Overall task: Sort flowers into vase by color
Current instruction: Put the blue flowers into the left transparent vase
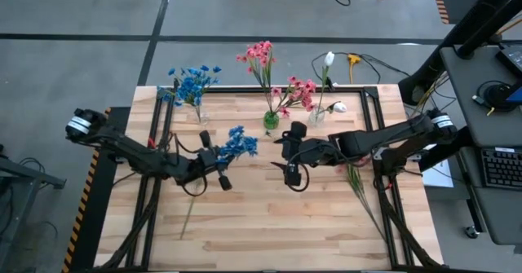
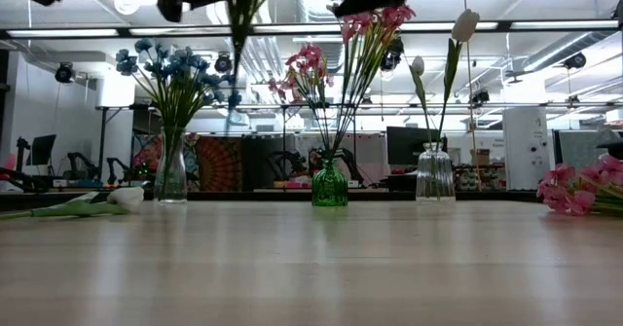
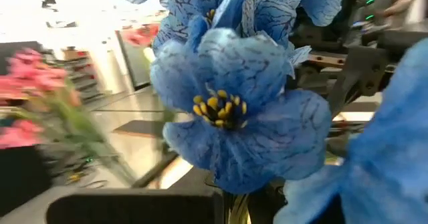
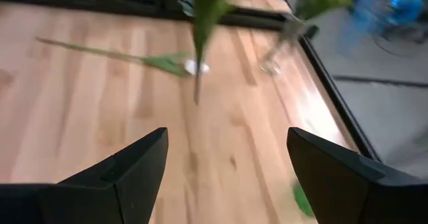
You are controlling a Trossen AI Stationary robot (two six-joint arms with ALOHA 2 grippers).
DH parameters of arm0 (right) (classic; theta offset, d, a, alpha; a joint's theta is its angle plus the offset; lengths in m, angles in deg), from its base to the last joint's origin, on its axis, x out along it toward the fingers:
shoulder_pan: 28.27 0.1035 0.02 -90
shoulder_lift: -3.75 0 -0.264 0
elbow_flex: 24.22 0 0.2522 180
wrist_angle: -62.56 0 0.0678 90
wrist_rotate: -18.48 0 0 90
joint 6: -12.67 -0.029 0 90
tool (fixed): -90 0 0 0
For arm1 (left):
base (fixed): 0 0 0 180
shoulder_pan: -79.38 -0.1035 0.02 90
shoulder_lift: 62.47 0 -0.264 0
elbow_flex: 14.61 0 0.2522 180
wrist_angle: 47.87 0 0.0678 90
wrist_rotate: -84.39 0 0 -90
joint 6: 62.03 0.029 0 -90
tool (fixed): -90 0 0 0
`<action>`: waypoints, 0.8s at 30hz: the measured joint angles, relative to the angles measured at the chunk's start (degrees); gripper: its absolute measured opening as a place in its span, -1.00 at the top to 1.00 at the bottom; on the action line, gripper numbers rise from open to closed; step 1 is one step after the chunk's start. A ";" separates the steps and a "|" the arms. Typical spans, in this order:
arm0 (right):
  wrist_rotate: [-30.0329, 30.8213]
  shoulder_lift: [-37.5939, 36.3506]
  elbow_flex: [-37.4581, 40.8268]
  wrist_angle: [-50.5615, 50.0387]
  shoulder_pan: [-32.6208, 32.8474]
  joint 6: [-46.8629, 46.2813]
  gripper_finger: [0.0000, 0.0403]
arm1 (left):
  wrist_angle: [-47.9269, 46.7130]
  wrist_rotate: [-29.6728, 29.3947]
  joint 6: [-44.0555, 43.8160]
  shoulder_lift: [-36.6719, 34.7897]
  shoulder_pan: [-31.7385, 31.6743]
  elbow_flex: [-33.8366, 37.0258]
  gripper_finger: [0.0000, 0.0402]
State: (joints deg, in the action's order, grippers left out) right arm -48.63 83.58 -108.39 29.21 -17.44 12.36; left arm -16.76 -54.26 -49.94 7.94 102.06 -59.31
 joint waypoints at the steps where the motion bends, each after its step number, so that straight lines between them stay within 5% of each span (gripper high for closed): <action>1: 0.99 -0.17 0.00 -1.02 0.00 -0.42 -0.47 | -1.30 -1.76 0.59 -1.15 0.41 0.02 0.96; 10: 2.67 -0.96 0.33 -4.16 0.00 -2.76 -0.48 | -9.58 -18.39 6.98 -12.13 0.71 0.00 0.96; 20: 2.67 -0.96 0.62 -3.82 0.00 -2.71 -0.45 | -9.83 -19.69 15.44 -23.58 -2.36 2.37 0.96; 24: 2.67 -0.96 0.74 -3.48 0.00 -2.65 -0.45 | -8.80 -14.85 15.94 -29.20 -7.28 5.09 0.96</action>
State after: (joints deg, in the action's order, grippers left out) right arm -45.96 82.62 -107.65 25.74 -17.44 9.71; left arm -25.57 -69.11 -34.00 -21.27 94.77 -54.22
